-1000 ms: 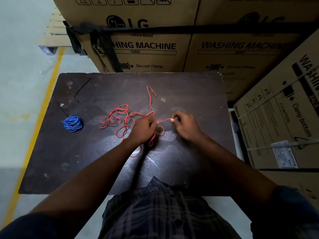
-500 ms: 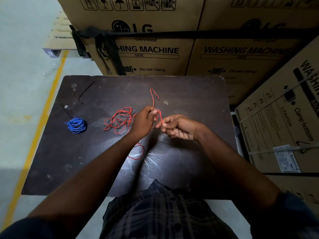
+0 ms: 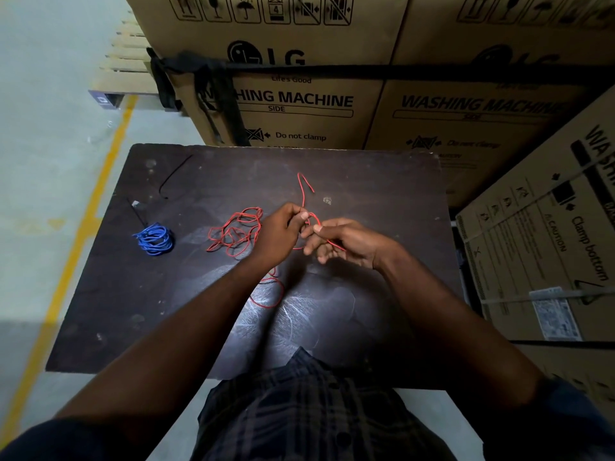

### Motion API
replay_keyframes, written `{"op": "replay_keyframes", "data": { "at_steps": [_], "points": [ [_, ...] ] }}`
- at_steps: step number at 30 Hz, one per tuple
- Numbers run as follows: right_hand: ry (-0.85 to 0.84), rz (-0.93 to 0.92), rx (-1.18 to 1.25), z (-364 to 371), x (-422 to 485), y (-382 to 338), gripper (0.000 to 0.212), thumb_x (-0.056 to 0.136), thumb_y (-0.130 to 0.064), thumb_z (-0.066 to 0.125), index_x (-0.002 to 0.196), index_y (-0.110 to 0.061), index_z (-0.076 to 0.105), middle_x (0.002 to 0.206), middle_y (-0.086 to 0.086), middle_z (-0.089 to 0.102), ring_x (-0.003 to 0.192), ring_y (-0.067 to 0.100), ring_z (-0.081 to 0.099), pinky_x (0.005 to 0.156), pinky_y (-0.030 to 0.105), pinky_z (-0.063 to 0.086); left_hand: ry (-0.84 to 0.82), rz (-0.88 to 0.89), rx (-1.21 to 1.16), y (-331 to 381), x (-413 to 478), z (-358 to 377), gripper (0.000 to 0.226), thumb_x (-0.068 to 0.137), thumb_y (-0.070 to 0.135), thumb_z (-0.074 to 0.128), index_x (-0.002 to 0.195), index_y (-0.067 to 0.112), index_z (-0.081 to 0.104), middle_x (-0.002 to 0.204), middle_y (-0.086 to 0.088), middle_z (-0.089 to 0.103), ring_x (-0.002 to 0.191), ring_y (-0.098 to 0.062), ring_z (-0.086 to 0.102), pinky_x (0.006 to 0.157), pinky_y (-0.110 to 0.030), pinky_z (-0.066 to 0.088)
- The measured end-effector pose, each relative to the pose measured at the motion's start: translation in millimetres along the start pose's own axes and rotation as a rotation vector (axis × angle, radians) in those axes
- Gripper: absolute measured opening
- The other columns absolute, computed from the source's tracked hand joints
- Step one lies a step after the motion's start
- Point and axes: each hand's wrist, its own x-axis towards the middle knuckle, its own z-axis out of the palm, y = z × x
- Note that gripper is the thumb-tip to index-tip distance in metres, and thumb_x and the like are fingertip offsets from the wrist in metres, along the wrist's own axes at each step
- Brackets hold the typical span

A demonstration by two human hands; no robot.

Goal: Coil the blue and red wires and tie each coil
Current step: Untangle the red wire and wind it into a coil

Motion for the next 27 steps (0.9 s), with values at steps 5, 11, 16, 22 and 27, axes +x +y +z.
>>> {"op": "replay_keyframes", "data": {
  "at_steps": [5, 11, 16, 22, 27],
  "points": [
    [-0.12, -0.019, 0.005, -9, -4, -1, 0.023, 0.099, -0.016, 0.042, 0.104, -0.003, 0.06, 0.094, 0.01, 0.073, 0.065, 0.015, 0.068, 0.063, 0.021, 0.054, -0.086, 0.05, 0.034, 2, -2, -4, 0.027, 0.101, 0.02, 0.048, 0.077, 0.028, 0.056, 0.069, 0.011, 0.057, 0.067, -0.001, 0.054, 0.07, -0.024, 0.041],
    [-0.159, -0.021, -0.068, -17, -11, -9, 0.022, 0.092, -0.018, 0.053, 0.089, -0.011, 0.074, 0.098, 0.01, 0.071, 0.073, 0.014, 0.067, 0.072, 0.023, 0.054, -0.172, 0.062, 0.113, 6, -11, -2, 0.041, 0.104, 0.024, 0.043, 0.064, 0.032, 0.05, 0.054, 0.011, 0.052, 0.056, 0.003, 0.05, 0.062, -0.024, 0.038],
    [-0.119, -0.047, 0.063, -15, -18, -13, 0.022, 0.087, -0.012, 0.052, 0.096, -0.004, 0.07, 0.085, 0.007, 0.072, 0.069, 0.012, 0.068, 0.068, 0.021, 0.057, -0.207, 0.043, 0.014, 7, -18, -3, 0.039, 0.104, 0.03, 0.038, 0.067, 0.027, 0.051, 0.054, 0.008, 0.052, 0.05, 0.0, 0.045, 0.059, -0.024, 0.037],
    [0.072, -0.212, 0.351, -4, -19, -18, 0.022, 0.082, -0.009, 0.052, 0.096, -0.006, 0.07, 0.088, 0.006, 0.075, 0.069, 0.011, 0.071, 0.064, 0.022, 0.058, -0.266, 0.087, 0.005, 6, -33, 0, 0.031, 0.103, 0.03, 0.036, 0.084, 0.02, 0.059, 0.06, 0.004, 0.053, 0.054, -0.007, 0.05, 0.058, -0.027, 0.042],
    [0.19, -0.402, 0.639, 2, -2, -19, 0.029, 0.084, -0.01, 0.051, 0.112, -0.006, 0.057, 0.1, 0.004, 0.074, 0.087, 0.014, 0.072, 0.077, 0.025, 0.058, -0.442, 0.247, 0.194, 18, -45, 7, 0.023, 0.103, 0.027, 0.039, 0.089, 0.027, 0.057, 0.061, 0.012, 0.051, 0.058, 0.003, 0.049, 0.066, -0.023, 0.039]
  ]
}}
